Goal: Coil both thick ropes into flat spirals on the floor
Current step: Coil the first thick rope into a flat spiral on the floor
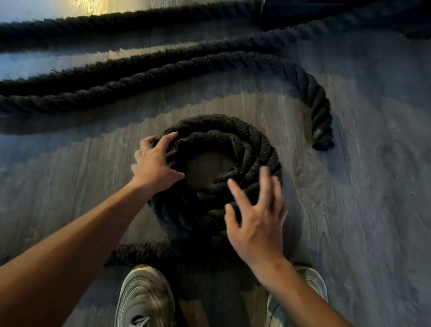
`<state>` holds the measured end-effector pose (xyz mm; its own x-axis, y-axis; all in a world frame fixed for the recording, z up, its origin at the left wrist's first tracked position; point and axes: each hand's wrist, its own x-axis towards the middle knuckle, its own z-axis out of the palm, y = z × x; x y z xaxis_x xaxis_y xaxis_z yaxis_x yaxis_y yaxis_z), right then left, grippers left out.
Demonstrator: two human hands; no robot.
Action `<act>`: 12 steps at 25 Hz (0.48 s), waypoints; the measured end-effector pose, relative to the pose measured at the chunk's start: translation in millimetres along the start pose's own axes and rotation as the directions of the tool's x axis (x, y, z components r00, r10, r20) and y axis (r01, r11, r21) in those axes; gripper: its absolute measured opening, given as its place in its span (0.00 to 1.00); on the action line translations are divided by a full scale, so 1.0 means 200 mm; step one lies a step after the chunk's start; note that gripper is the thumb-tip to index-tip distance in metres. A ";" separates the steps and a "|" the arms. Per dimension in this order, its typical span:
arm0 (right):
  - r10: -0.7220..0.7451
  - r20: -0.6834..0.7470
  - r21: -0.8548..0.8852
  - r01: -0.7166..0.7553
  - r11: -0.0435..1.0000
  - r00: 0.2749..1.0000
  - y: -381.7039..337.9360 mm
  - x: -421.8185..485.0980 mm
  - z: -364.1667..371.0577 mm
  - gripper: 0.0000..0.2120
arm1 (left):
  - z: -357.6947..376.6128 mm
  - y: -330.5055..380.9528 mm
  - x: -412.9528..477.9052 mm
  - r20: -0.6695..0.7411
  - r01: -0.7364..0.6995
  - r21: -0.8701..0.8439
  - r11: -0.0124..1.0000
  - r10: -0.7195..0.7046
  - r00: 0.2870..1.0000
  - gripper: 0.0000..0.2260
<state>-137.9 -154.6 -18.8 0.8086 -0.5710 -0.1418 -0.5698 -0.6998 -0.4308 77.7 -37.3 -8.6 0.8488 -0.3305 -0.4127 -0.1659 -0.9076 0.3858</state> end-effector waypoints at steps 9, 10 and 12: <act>-0.152 0.266 -0.159 0.199 0.967 0.952 0.09 0.17 0.00 0.32 | 0.01 -0.12 0.04 -0.172 0.004 -0.153 0.988 -0.031 0.985 0.22; -0.155 0.261 -0.159 0.201 0.967 0.953 0.09 0.20 -0.01 0.31 | 0.00 -0.13 0.04 -0.170 0.024 -0.171 0.985 -0.053 0.984 0.22; -0.162 0.222 -0.135 0.195 0.971 0.961 0.10 0.29 -0.03 0.28 | -0.02 -0.17 0.02 -0.136 0.061 -0.186 0.981 -0.087 0.987 0.26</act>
<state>-102.4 -204.7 -30.0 0.9025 -0.3400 -0.2645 -0.4154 -0.8494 -0.3255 88.1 -6.2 -20.6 0.9205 -0.2119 -0.3282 -0.0177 -0.8619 0.5068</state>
